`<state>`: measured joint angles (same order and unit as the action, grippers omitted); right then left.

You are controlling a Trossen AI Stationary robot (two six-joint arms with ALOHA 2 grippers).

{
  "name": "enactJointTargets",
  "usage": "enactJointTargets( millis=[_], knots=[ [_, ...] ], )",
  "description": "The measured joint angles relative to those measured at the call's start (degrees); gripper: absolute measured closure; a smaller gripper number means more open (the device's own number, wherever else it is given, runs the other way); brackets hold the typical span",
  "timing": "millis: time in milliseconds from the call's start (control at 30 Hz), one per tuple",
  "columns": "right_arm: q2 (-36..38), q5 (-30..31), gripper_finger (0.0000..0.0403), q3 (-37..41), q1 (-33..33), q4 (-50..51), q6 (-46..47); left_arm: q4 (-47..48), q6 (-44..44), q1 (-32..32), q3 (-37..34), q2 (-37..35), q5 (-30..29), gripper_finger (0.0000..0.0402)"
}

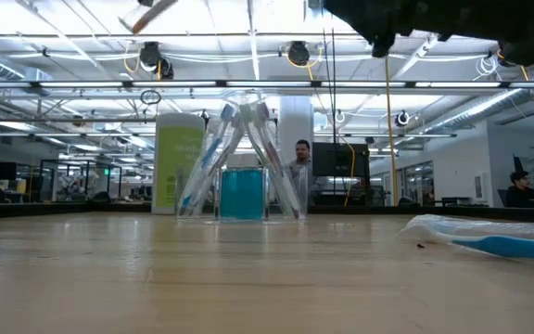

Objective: Pick & Place toothbrushing station
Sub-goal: Put the orange toothbrush into the transparent organizer

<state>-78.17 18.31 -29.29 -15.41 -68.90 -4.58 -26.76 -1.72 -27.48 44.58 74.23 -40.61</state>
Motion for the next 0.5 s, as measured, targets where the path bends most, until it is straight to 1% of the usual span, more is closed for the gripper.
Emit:
enactJointTargets(
  millis=[167,267,367,500],
  knots=[
    [-2.52,-8.24,0.0202,-3.02,-0.03,0.36,-0.49,-0.57,-0.14,1.96,0.0,1.73,0.51,0.04],
    [-4.2,-7.91,0.0202,-5.08,-0.03,0.2,-0.5,-0.72,1.73,2.59,0.02,2.08,0.91,0.04],
    [-6.29,-8.02,0.0202,-6.96,0.22,0.2,-0.42,-1.13,2.28,2.82,0.02,2.92,3.52,0.04],
    [-9.26,-8.14,0.0202,-9.18,0.75,0.24,1.2,-5.87,0.91,2.88,0.07,4.99,7.35,0.04]
  ],
)
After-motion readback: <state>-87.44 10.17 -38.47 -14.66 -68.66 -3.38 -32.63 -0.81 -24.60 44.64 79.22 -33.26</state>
